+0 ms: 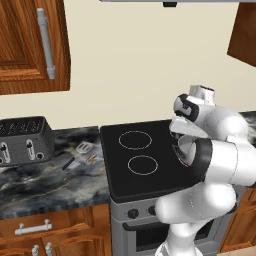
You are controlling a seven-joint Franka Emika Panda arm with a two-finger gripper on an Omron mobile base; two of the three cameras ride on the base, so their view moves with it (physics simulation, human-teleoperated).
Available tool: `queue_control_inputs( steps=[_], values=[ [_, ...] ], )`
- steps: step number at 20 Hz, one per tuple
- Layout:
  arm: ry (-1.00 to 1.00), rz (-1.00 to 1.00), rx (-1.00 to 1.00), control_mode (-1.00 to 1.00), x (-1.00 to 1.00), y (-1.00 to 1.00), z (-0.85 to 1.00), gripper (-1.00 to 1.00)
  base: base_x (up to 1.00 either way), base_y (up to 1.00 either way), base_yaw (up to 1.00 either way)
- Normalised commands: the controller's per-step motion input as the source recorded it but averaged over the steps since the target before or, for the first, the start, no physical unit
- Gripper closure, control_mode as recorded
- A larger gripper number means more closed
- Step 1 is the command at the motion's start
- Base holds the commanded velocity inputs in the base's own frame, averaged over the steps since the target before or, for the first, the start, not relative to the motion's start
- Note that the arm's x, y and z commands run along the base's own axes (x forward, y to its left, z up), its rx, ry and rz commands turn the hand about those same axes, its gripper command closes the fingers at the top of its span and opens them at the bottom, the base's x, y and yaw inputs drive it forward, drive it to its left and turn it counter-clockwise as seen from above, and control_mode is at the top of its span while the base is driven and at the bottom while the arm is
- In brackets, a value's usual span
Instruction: Put the cucumber and mushroom in the pot. Retrieve the spatula and lightly stir the vegetables in the pot.
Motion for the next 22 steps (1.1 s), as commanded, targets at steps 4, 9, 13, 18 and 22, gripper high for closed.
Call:
queue_control_inputs(
  steps=[4,9,13,18,22],
  values=[
    [-0.10,0.19,0.00,-1.00,0.00,0.99,0.21,-1.00,0.00,0.00,0.00],
    [-0.10,0.18,0.00,-1.00,0.00,1.00,0.18,-1.00,0.00,0.00,0.00],
    [-0.09,0.15,0.00,-1.00,0.00,1.00,0.14,-1.00,0.00,0.00,0.00],
    [-0.09,0.14,0.00,-1.00,0.00,1.00,0.09,-1.00,0.00,0.00,0.00],
    [-0.09,0.14,-0.02,-1.00,0.00,1.00,0.09,-1.00,0.00,0.00,0.00]
  ],
)
